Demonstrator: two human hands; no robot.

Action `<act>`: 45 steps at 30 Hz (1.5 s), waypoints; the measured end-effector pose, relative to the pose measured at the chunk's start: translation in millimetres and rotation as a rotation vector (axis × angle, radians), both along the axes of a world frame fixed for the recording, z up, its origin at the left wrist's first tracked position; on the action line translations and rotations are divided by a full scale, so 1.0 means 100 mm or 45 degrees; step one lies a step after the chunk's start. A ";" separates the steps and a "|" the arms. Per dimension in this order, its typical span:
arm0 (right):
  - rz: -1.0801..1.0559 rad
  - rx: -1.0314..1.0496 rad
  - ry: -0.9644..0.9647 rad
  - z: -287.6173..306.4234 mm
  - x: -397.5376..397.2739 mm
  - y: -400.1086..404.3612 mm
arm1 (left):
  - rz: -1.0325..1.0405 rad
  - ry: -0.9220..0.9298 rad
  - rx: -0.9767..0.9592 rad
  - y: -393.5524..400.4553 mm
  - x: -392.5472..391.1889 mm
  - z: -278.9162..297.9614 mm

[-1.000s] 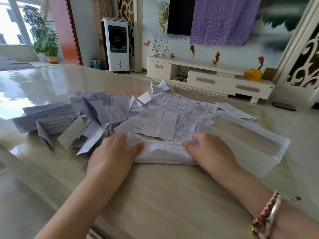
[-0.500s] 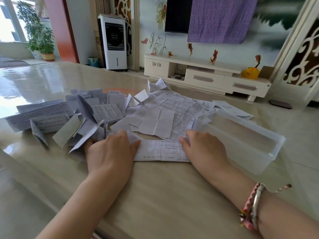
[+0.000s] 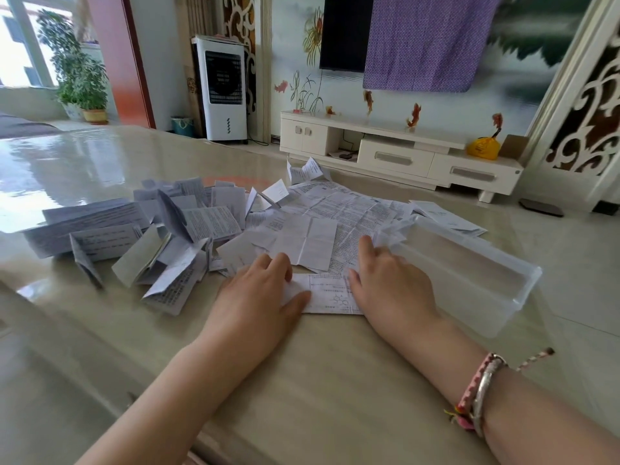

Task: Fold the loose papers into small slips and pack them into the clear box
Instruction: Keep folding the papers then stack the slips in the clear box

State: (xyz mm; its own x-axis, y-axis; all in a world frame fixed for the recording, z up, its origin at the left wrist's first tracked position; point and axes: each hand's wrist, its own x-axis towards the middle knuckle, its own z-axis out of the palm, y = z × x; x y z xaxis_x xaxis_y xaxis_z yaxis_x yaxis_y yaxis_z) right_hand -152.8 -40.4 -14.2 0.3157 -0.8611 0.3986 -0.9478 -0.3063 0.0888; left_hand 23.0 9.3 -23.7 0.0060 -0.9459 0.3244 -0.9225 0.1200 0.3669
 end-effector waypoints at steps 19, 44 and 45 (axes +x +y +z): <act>0.615 0.369 -0.156 0.10 -0.39 0.12 | -0.147 -0.043 0.186 -0.03 0.18 -0.06; 0.652 0.656 -1.283 0.13 -0.29 0.12 | -0.425 0.528 -0.187 0.08 0.06 -0.02; 0.637 0.689 -1.273 0.14 -0.29 0.14 | -0.456 0.533 -0.138 0.08 0.05 -0.02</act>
